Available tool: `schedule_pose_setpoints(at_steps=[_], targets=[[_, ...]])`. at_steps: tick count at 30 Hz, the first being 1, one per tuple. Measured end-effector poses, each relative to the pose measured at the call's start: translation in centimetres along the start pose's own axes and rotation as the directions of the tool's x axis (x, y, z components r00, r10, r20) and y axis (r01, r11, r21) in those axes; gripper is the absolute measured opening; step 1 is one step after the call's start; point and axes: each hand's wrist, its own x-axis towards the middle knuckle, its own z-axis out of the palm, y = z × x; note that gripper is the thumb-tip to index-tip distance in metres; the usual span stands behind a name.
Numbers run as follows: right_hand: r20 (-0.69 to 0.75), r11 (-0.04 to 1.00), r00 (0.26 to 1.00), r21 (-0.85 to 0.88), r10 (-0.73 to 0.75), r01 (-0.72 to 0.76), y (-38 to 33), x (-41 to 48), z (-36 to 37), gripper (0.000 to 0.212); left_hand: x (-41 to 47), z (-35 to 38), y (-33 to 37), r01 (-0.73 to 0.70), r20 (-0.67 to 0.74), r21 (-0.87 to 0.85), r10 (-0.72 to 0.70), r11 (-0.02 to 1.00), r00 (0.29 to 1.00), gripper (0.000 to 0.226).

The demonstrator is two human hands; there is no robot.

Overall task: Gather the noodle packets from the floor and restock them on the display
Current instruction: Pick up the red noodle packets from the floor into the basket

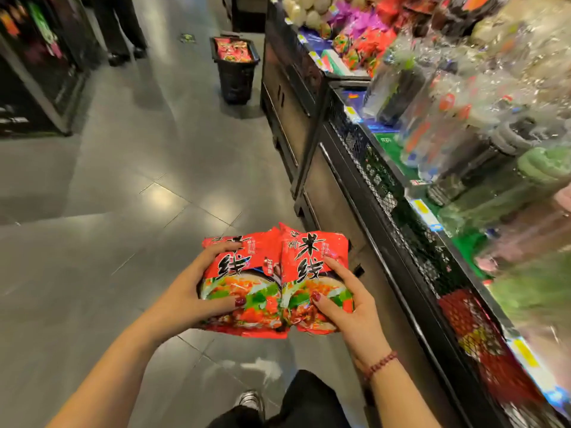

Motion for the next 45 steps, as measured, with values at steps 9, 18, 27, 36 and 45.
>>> schedule_pose_setpoints(at_steps=[9,18,27,36,45], targets=[[0.17,0.999,0.984,0.012,0.043,-0.046,-1.0,18.4,0.9,0.054,12.6,-4.9,0.4,0.048,-0.193,-0.056,-0.058,0.997,0.979,0.083],[0.288,0.999,0.958,0.038,0.002,-0.014,-5.5,40.0,0.1,0.056,30.0,-9.8,4.9,0.018,-0.351,-0.054,-0.035,0.998,0.936,0.078],[0.299,0.999,0.954,0.035,0.012,-0.024,-6.7,55.1,1.7,0.055,43.7,-16.6,6.4,0.044,-0.357,-0.018,-0.048,0.999,0.933,0.074],[0.26,0.997,0.965,0.057,0.027,-0.044,-7.9,74.4,8.6,0.055,60.4,-29.7,7.6,-0.007,-0.32,-0.019,0.0,1.0,0.947,0.073],[0.224,0.998,0.973,0.026,0.054,-0.061,-11.1,91.9,15.1,0.054,75.8,-42.5,9.7,0.028,-0.288,-0.029,-0.035,0.999,0.957,0.076]])
